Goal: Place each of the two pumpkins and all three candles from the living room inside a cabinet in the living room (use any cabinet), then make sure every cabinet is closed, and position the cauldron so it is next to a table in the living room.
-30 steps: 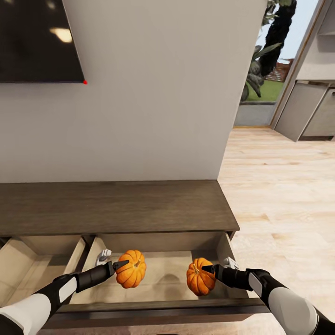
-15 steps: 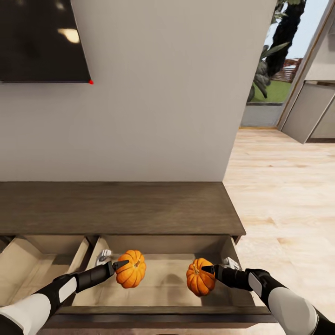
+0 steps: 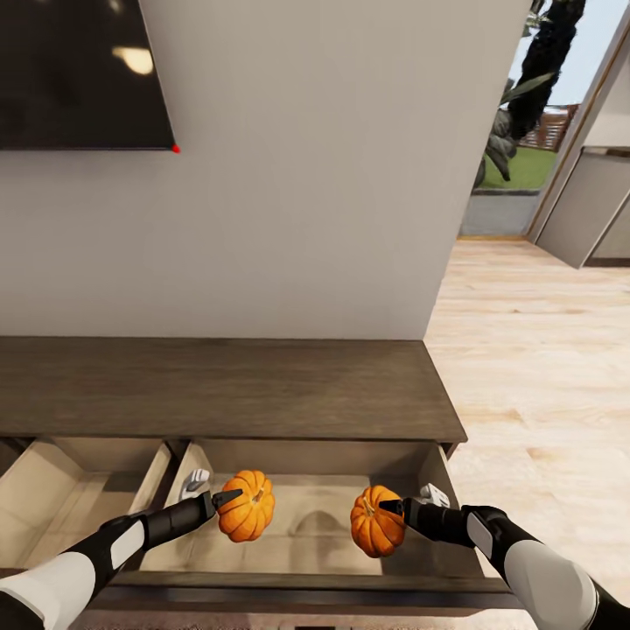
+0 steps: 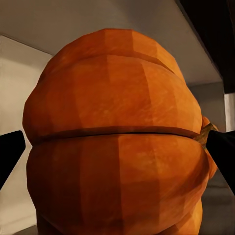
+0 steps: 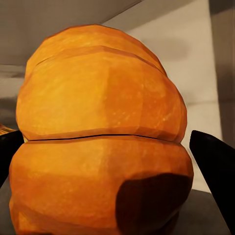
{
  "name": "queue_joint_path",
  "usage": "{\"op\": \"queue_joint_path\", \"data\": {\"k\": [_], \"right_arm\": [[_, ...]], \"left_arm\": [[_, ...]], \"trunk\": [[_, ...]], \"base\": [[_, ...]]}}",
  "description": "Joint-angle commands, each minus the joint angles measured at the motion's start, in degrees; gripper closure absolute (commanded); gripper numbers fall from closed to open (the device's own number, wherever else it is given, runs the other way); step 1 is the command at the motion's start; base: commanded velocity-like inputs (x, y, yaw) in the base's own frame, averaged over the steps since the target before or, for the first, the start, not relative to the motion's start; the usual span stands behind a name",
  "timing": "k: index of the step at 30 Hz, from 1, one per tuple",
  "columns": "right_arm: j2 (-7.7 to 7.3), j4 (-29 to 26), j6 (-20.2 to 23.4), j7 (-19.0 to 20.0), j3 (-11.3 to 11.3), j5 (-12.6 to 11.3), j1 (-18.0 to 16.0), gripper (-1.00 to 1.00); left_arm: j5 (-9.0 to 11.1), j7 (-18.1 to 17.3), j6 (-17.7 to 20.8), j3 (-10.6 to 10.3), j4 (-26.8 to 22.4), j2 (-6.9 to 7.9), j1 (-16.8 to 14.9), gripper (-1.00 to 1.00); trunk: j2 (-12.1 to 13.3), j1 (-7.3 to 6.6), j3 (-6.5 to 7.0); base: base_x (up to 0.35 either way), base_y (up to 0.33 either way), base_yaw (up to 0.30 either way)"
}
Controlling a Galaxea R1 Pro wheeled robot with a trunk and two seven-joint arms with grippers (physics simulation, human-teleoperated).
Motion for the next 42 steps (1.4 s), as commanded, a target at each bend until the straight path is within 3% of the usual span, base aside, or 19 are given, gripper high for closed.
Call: {"op": "queue_joint_path", "data": {"k": [1,42], "right_arm": [[0.00,0.00,0.01,-0.03,-0.04,-0.05,0.00,1.00],[0.00,-0.26,-0.07,-0.03,-0.03,-0.05,0.00,1.00]], "left_arm": [[0.02,0.01,0.01,0.08,-0.01,0.01,0.00,1.00],[0.02,0.01,0.02,0.08,-0.01,0.05,0.00,1.00]], "trunk": [[0.00,0.00,-0.08],[0.00,0.00,-3.17]], "base": [[0.000,0.000,0.000],[0.000,0.000,0.000]]}}
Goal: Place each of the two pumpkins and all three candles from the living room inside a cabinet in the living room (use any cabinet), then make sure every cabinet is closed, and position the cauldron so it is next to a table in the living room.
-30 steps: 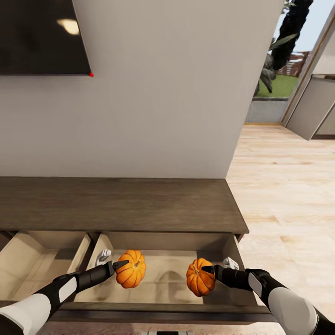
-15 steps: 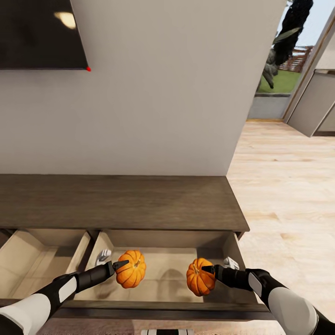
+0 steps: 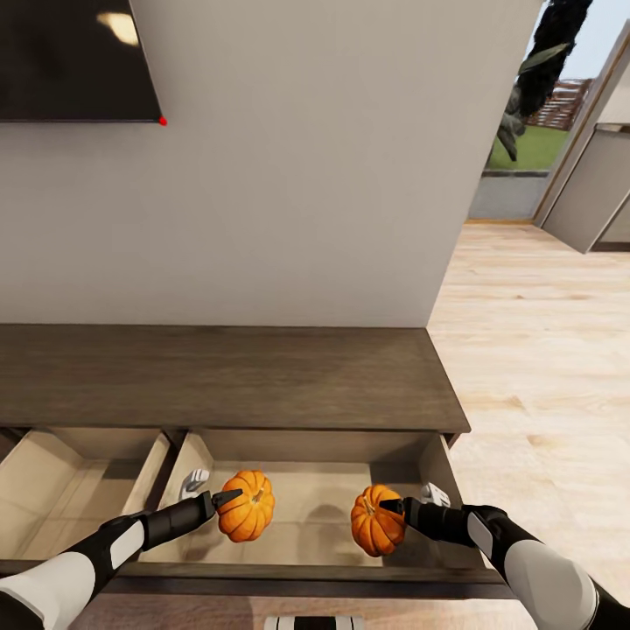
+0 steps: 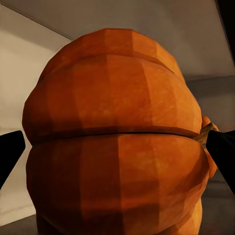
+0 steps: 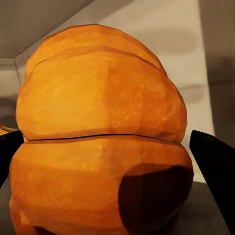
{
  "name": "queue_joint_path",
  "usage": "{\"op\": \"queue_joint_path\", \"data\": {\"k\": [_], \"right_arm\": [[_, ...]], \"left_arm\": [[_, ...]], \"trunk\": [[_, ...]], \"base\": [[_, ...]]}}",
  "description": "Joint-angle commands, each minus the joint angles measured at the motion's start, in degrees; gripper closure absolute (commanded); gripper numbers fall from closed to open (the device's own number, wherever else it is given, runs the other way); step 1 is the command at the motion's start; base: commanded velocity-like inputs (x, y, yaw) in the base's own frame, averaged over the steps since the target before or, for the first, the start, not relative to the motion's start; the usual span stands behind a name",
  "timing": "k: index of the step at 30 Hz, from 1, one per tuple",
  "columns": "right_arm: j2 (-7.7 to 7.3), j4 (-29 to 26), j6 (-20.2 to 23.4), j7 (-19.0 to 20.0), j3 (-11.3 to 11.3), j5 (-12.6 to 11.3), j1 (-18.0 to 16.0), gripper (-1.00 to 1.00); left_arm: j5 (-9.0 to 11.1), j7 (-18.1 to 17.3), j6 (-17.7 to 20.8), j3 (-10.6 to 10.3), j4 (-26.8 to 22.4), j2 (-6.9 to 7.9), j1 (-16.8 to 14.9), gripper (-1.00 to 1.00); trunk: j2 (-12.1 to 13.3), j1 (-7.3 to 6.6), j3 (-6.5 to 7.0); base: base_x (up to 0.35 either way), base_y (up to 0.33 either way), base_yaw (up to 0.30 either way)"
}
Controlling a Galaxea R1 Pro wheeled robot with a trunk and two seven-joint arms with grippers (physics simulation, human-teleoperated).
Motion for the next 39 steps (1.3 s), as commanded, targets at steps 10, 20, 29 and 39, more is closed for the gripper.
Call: {"op": "queue_joint_path", "data": {"k": [10,20,29,39], "right_arm": [[-0.06,0.08,0.09,-0.11,-0.03,-0.03,-0.01,1.00],[-0.07,0.09,-0.07,-0.12,-0.06,-0.12,0.00,1.00],[-0.09,0.09,-0.07,-0.03,-0.05,-0.12,0.00,1.00],[-0.01,0.15,-0.17,-0.03,-0.05,-0.11,0.00,1.00]], "left_arm": [[0.00,0.04,-0.01,0.05,0.00,0.05,0.00,1.00],[-0.06,0.33,0.13,0.14,3.36,0.02,0.00,1.00],[0.26,6.90,0.08,0.13,5.27,-0.26,0.00,1.00],[0.27,7.04,0.04,0.22,5.14,-0.19,0.00,1.00]], "trunk": [[0.00,0.00,-0.01],[0.00,0.00,-0.01],[0.00,0.00,-0.01],[0.00,0.00,-0.01]], "base": [[0.000,0.000,0.000],[0.000,0.000,0.000],[0.000,0.000,0.000],[0.000,0.000,0.000]]}}
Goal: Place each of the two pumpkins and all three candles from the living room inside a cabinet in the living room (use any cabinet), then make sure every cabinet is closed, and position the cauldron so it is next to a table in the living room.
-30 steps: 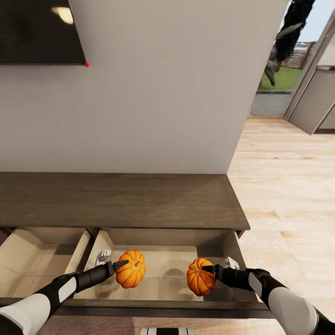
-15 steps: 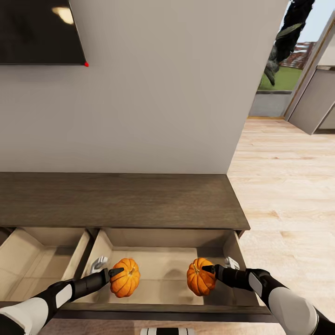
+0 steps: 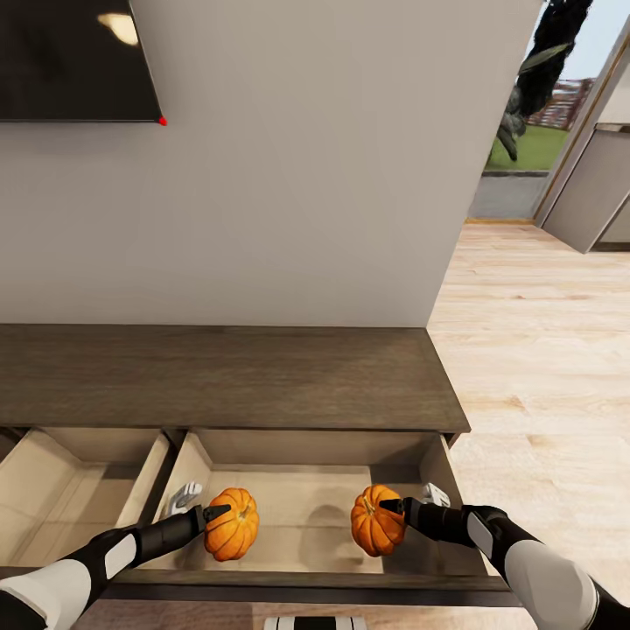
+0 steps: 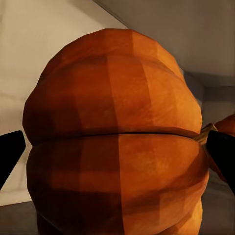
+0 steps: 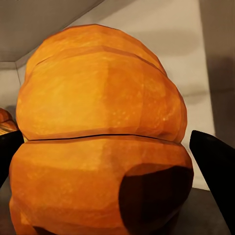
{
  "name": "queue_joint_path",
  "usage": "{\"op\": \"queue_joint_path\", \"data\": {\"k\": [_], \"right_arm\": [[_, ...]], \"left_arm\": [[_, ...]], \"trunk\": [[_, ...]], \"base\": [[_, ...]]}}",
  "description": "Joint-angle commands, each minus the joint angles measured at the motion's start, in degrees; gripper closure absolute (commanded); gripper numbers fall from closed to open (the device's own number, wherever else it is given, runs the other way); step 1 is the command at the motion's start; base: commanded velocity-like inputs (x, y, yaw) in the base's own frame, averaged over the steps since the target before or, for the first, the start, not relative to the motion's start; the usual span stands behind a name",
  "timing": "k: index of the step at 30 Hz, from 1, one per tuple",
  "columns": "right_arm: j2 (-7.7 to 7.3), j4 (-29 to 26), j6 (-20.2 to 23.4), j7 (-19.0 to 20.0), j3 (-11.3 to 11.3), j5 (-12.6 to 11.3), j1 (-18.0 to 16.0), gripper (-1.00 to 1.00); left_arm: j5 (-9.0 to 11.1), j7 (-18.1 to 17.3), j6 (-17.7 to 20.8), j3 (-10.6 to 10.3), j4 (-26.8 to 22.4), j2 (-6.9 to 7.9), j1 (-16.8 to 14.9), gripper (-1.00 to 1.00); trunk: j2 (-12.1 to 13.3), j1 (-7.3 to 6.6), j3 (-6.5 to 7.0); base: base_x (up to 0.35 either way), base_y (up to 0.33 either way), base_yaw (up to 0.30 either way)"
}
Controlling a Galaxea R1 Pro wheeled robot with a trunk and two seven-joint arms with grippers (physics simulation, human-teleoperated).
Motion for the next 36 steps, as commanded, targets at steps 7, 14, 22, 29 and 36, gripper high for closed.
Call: {"op": "queue_joint_path", "data": {"k": [7,14,22,29,36], "right_arm": [[0.01,-0.03,-0.15,0.03,0.00,0.06,0.00,1.00],[0.01,-0.06,-0.15,0.13,0.00,0.13,0.00,1.00],[0.01,-0.30,-0.43,0.06,0.00,0.14,0.00,1.00],[0.01,-0.33,-0.23,-0.08,0.00,0.14,0.00,1.00],[-0.04,-0.33,-0.33,-0.12,0.00,0.05,0.00,1.00]], "left_arm": [[-0.08,0.19,0.11,0.32,-0.03,-0.04,0.01,1.00],[-0.14,0.36,0.13,0.45,-0.22,-0.08,0.01,1.00],[-0.17,3.87,0.13,0.57,-3.39,-0.08,0.01,1.00],[-0.17,4.09,0.13,0.59,-3.71,-0.06,0.01,1.00],[-0.17,4.10,0.13,1.04,-3.65,0.00,0.01,1.00]], "trunk": [[0.00,0.00,0.00],[0.00,0.00,0.00],[0.00,0.00,0.00],[0.00,0.00,0.00],[0.00,0.00,0.00]], "base": [[0.000,0.000,0.000],[0.000,0.000,0.000],[0.000,0.000,0.000],[0.000,0.000,0.000],[0.000,0.000,0.000]]}}
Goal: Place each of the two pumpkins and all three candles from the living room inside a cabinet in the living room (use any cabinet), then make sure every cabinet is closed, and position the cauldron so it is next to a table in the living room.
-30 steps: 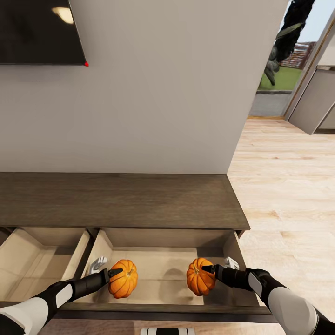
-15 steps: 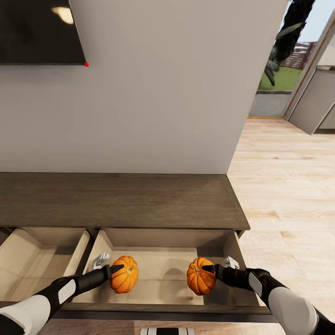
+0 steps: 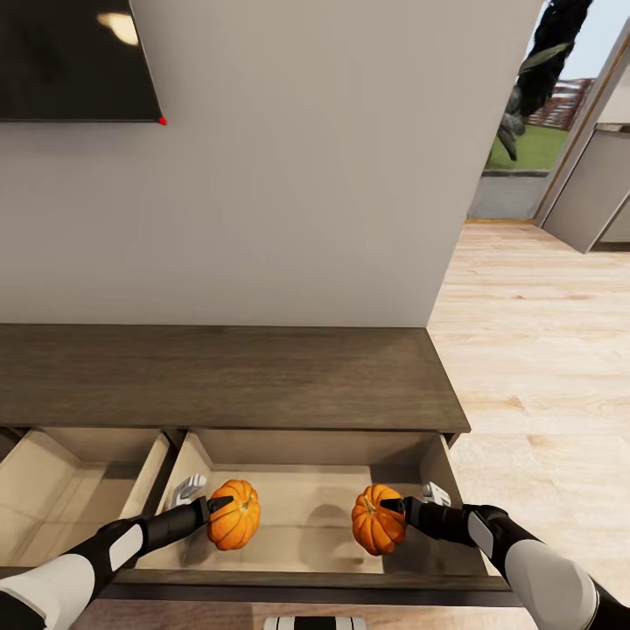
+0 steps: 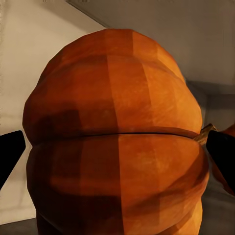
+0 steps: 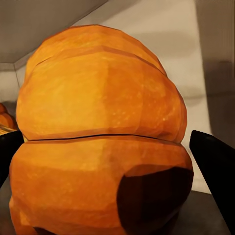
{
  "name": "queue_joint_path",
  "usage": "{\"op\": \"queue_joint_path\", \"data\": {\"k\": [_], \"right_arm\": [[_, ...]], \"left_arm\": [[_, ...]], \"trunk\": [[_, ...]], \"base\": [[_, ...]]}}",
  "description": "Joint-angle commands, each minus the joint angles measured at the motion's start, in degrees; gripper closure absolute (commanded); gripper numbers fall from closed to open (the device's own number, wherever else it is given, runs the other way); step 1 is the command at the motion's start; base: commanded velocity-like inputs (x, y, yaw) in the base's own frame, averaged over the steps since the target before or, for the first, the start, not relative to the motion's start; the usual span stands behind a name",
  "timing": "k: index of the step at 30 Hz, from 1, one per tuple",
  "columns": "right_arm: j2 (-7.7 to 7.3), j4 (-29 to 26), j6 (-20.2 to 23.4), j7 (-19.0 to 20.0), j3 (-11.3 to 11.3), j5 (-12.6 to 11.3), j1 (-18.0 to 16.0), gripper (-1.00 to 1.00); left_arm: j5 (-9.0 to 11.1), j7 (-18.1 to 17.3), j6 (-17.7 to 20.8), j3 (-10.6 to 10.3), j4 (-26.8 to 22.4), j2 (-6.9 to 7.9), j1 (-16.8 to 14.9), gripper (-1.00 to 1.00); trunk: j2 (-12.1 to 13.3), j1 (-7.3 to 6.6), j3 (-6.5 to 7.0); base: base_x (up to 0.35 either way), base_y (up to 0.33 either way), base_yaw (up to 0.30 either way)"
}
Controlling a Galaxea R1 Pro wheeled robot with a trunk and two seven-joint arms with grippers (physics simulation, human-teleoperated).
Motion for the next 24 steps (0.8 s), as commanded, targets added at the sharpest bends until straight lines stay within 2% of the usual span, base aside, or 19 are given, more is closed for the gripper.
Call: {"op": "queue_joint_path", "data": {"k": [1,2,3,24], "right_arm": [[-0.02,0.00,0.06,-0.08,0.00,-0.07,0.00,1.00],[-0.03,0.00,0.12,-0.12,0.00,-0.08,0.00,1.00],[-0.03,0.00,0.18,-0.15,0.00,-0.09,0.00,-1.00],[-0.09,-0.08,0.37,-1.47,0.00,-0.10,0.00,-1.00]], "left_arm": [[0.00,0.01,0.00,0.11,0.00,0.00,0.00,1.00],[0.00,0.01,0.00,0.13,0.00,0.00,0.00,1.00],[0.00,0.01,0.00,0.14,0.00,0.00,0.00,1.00],[0.05,-0.07,0.00,0.26,0.00,0.05,0.00,1.00]], "trunk": [[0.00,0.00,0.00],[0.00,0.00,0.00],[0.00,0.00,0.00],[0.00,0.00,0.00]], "base": [[0.000,0.000,0.000],[0.000,0.000,0.000],[0.000,0.000,0.000],[0.000,0.000,0.000]]}}
